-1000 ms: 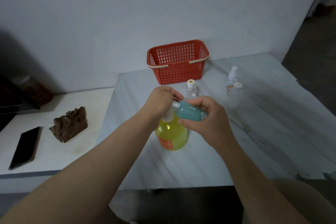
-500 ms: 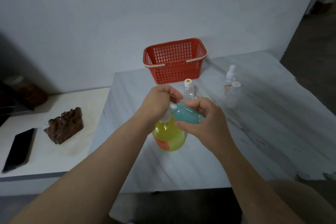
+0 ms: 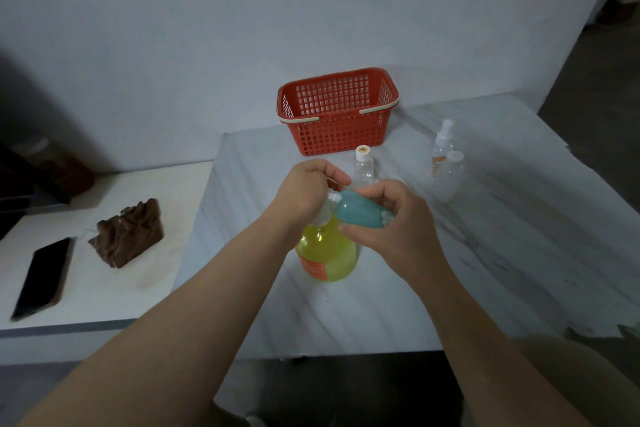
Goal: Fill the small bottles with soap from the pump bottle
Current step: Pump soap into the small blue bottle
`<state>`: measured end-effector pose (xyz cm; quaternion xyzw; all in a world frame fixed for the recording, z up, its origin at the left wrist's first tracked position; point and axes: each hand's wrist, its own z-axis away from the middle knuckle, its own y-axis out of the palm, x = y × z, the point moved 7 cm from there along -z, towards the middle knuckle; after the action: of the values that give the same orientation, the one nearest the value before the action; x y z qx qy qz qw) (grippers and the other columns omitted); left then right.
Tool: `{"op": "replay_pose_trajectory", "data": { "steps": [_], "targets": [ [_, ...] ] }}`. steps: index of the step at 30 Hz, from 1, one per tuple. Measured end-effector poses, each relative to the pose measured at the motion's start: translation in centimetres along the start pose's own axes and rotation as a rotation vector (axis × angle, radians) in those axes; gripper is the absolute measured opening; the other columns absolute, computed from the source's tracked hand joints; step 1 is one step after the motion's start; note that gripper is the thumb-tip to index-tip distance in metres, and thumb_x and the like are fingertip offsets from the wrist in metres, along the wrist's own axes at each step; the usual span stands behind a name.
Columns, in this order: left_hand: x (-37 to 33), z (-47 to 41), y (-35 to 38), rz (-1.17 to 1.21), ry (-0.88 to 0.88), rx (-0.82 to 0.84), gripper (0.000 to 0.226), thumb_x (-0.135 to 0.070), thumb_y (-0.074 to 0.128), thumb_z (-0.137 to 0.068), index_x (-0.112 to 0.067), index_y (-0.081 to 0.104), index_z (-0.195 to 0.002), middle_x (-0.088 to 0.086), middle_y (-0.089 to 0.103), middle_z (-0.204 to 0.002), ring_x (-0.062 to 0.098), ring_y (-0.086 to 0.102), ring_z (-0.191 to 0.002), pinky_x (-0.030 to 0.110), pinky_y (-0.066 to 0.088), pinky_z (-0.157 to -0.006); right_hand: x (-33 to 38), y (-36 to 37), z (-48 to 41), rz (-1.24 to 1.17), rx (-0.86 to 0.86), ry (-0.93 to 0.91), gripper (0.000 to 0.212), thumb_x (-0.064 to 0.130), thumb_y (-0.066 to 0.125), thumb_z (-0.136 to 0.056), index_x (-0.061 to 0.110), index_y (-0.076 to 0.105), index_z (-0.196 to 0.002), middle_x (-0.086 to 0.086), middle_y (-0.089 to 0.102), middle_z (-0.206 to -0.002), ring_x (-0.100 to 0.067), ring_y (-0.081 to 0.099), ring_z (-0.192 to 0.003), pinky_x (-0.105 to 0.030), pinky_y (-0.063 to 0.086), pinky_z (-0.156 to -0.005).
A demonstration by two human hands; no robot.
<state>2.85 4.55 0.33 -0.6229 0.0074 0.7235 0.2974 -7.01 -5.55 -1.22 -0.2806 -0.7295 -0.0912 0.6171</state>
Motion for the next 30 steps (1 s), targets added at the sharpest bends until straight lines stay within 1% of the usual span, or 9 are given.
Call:
{"op": "replay_pose_trajectory", "data": {
  "steps": [5,9,12,15,17,19,21,24,30],
  "targets": [
    [-0.8,0.4,-0.2,0.002,-0.001,0.025,0.039,0.006,0.032,-0.086,-0.012,0.063,-0.069,0.006,0.06,-0.072,0.018,0.052,-0.067,0.025,0.041,-0.06,0.4,-0.2,-0.1,-0.023,0.004,-0.017,0.042,0.011,0.088,-0.055,0.032,0.061,-0.079,0.007,0.067,-0.083,-0.007,0.063,-0.073,-0.015,0.048,-0.061],
    [-1.5,0.9,-0.3,0.066,-0.002,0.081,0.031,0.007,0.035,-0.088,-0.008,0.06,-0.077,0.009,0.061,-0.073,0.014,0.053,-0.058,0.012,0.041,-0.041,0.5,-0.2,-0.1,0.006,-0.007,-0.023,0.042,0.014,0.089,-0.054,0.033,0.06,-0.078,0.008,0.066,-0.082,-0.005,0.061,-0.072,-0.014,0.047,-0.06],
    [-1.9,1.1,-0.3,0.117,-0.013,0.093,0.026,0.004,0.037,-0.09,-0.006,0.059,-0.083,0.007,0.061,-0.069,0.009,0.055,-0.048,0.009,0.036,-0.037,0.4,-0.2,-0.2,0.007,-0.006,-0.026,0.043,0.016,0.089,-0.054,0.034,0.059,-0.08,0.007,0.066,-0.084,-0.004,0.061,-0.071,-0.011,0.045,-0.059],
    [-1.5,1.0,-0.4,0.168,-0.059,0.083,0.024,0.002,0.039,-0.091,-0.007,0.061,-0.086,0.006,0.063,-0.07,0.008,0.057,-0.05,0.011,0.042,-0.043,0.3,-0.2,-0.3,-0.007,0.005,-0.025,0.043,0.015,0.089,-0.055,0.032,0.061,-0.081,0.005,0.067,-0.085,-0.005,0.062,-0.072,-0.013,0.046,-0.06],
    [-0.8,0.9,-0.5,0.201,-0.103,0.069,0.025,0.0,0.04,-0.088,-0.009,0.062,-0.081,0.007,0.064,-0.074,0.017,0.058,-0.063,0.021,0.048,-0.061,0.5,-0.2,-0.3,-0.017,0.016,-0.03,0.041,0.015,0.089,-0.055,0.03,0.063,-0.082,0.005,0.068,-0.085,-0.008,0.064,-0.074,-0.016,0.049,-0.061],
    [-0.1,0.9,-0.5,0.215,-0.142,0.051,0.026,-0.002,0.039,-0.084,-0.012,0.063,-0.077,0.008,0.062,-0.077,0.021,0.056,-0.07,0.03,0.045,-0.072,0.4,0.0,-0.3,-0.011,0.022,-0.03,0.039,0.018,0.089,-0.054,0.028,0.064,-0.083,0.005,0.068,-0.086,-0.01,0.065,-0.076,-0.021,0.052,-0.063],
    [0.3,1.0,-0.3,0.218,-0.158,0.05,0.025,-0.003,0.039,-0.081,-0.012,0.062,-0.077,0.008,0.06,-0.078,0.022,0.054,-0.073,0.031,0.043,-0.072,0.4,0.0,-0.3,-0.021,0.024,-0.028,0.039,0.02,0.088,-0.054,0.028,0.064,-0.083,0.004,0.069,-0.086,-0.011,0.066,-0.077,-0.022,0.053,-0.063],
    [0.5,0.8,-0.3,0.177,-0.13,0.029,0.027,-0.001,0.04,-0.081,-0.014,0.063,-0.076,0.007,0.06,-0.079,0.023,0.054,-0.077,0.031,0.042,-0.073,0.3,-0.1,-0.4,-0.033,0.023,-0.02,0.04,0.015,0.088,-0.055,0.032,0.063,-0.08,0.005,0.068,-0.085,-0.007,0.065,-0.074,-0.017,0.05,-0.061],
    [0.3,0.1,-0.6,0.034,0.022,-0.08,0.038,0.003,0.029,-0.082,-0.013,0.064,-0.076,0.007,0.063,-0.079,0.021,0.054,-0.067,0.025,0.041,-0.055,0.3,0.0,-0.3,-0.034,0.013,-0.03,0.043,0.011,0.088,-0.055,0.033,0.062,-0.08,0.008,0.068,-0.084,-0.003,0.063,-0.073,-0.012,0.047,-0.061]
  ]
}}
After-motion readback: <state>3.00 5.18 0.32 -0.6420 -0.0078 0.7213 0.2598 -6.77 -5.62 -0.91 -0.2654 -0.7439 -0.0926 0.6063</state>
